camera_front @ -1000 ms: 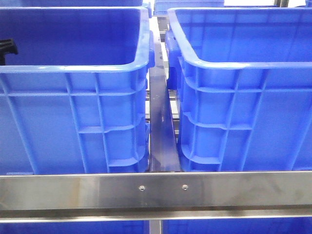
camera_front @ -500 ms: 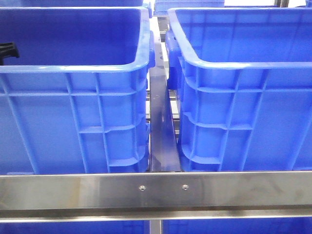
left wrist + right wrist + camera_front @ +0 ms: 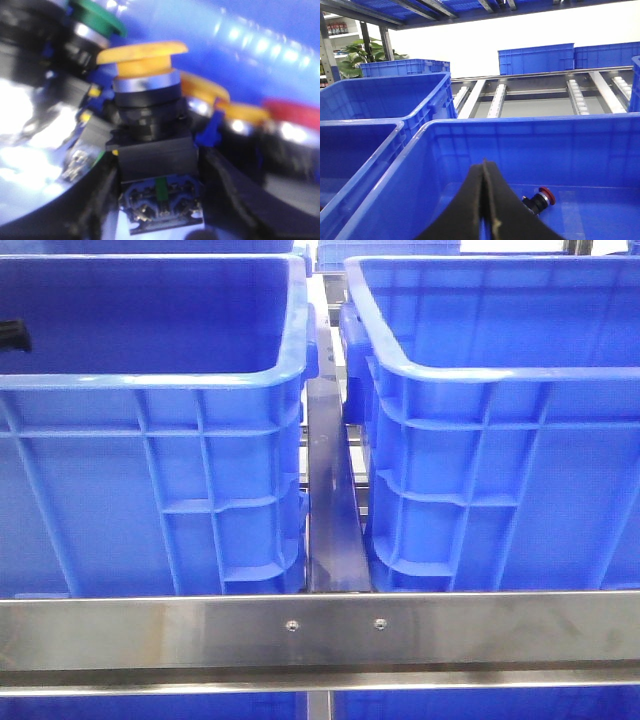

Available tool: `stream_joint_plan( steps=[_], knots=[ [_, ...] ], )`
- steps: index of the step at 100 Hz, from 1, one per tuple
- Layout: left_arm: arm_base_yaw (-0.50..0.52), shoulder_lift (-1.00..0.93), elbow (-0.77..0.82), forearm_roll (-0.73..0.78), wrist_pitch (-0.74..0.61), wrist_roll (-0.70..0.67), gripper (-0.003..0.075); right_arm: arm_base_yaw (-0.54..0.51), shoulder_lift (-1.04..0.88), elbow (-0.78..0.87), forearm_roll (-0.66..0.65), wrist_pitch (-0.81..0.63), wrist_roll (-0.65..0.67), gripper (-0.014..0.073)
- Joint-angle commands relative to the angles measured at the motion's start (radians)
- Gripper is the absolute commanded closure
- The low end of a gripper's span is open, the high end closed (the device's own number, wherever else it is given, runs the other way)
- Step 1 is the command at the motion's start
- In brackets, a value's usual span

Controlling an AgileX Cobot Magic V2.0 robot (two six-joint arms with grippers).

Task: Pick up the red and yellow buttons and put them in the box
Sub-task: 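Close the left gripper on a yellow-capped button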

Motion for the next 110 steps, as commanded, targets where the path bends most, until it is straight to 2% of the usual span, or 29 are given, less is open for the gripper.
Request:
stream_joint_plan(
  steps=[1,21,36,50,78,110],
  knots=[
    [0.002,-0.100,-0.027,0.002,-0.001,0.086,0.0739,0.000,0.004,-0.028,0.001,0.026,-0.011,0.0662],
    [0.002,-0.243,-0.027,0.002,0.090,0.223,0.0739,0.000,0.004,-0.028,0.002,0.026,-0.011,0.0662],
    [-0.003,-0.370,-0.010,-0.007,0.099,0.245,0.0739,0.000,0.004,-0.028,0.002,0.026,-0.011,0.0662],
    [-0.049,-0.507,0.023,-0.010,0.104,0.284,0.0739,0.000,0.004,-0.028,0.002,0.026,-0.011,0.0662],
    [-0.195,-0.678,0.073,-0.010,0.129,0.310,0.0739,0.000,0.004,-0.028,0.019,0.026,-0.011,0.0662],
    [-0.483,-0.696,0.073,-0.054,0.128,0.419,0.0739,0.000,0.004,-0.028,0.020,0.027,-0.011,0.0662]
  ],
)
